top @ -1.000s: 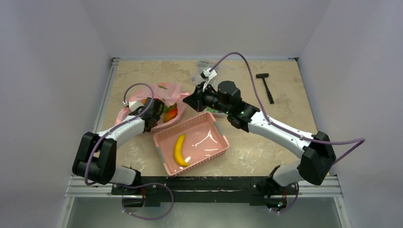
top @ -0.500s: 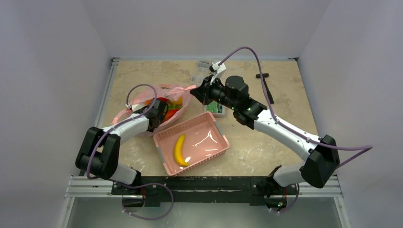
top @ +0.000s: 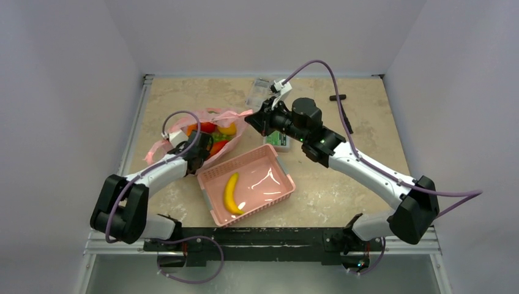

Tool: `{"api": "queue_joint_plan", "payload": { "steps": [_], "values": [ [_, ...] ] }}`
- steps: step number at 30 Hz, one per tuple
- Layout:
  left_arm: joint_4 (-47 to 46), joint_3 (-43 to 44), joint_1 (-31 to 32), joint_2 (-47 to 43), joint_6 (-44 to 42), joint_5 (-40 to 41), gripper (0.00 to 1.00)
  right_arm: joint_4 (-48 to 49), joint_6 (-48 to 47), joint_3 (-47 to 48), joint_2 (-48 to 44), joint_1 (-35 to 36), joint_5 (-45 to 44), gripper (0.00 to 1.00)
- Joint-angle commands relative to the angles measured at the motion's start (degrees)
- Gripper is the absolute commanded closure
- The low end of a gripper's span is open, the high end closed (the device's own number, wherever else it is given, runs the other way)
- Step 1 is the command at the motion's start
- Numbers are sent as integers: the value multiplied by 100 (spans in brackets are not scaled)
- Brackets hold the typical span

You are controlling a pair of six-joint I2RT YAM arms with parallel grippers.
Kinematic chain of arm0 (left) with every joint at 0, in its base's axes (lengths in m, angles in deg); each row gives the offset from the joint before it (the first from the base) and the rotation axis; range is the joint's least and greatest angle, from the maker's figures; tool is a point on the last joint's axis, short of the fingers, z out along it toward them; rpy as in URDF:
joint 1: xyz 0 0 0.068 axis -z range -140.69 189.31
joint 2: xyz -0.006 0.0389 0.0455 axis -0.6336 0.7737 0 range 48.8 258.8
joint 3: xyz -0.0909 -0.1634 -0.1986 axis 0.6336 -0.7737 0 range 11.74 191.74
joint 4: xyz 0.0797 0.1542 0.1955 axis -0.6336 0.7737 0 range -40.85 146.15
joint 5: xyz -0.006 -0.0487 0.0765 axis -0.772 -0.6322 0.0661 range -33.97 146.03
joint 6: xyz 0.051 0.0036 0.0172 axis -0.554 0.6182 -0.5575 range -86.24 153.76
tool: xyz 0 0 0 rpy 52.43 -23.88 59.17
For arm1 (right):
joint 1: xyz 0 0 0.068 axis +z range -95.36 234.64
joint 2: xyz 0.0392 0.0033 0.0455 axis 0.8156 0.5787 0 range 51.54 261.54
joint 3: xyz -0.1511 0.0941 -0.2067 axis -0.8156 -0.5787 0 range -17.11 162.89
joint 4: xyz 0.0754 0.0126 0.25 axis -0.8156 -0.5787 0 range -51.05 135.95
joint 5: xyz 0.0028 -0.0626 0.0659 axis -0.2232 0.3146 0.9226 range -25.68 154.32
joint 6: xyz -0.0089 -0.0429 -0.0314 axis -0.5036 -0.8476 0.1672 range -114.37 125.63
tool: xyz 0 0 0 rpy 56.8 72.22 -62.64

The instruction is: Take the fake fruits out of the plastic bag

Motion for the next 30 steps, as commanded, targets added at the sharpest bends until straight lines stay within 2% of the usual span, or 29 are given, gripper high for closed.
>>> {"api": "queue_joint_plan", "payload": {
  "steps": [1, 9, 19, 26, 30],
  "values": [
    [-361, 45, -41, -504, -634, -16, 78, 33, -40, 120, -241, -24, 50, 100],
    [-9, 289, -41, -1623, -1504, -428, 91, -16, -102, 83, -275, -22, -54, 100],
    [612, 479, -41, -2847, -2079, -1909, 93, 1, -156, 79, -331, -18, -86, 100],
    [996, 685, -43, -3590, -2256, -2227, 94, 38, -200, -1, -440, -15, -37, 100],
    [1162, 1001, -41, -3659, -2509, -2670, 94, 60, -141, -13, -417, -16, -52, 100]
  ]
}}
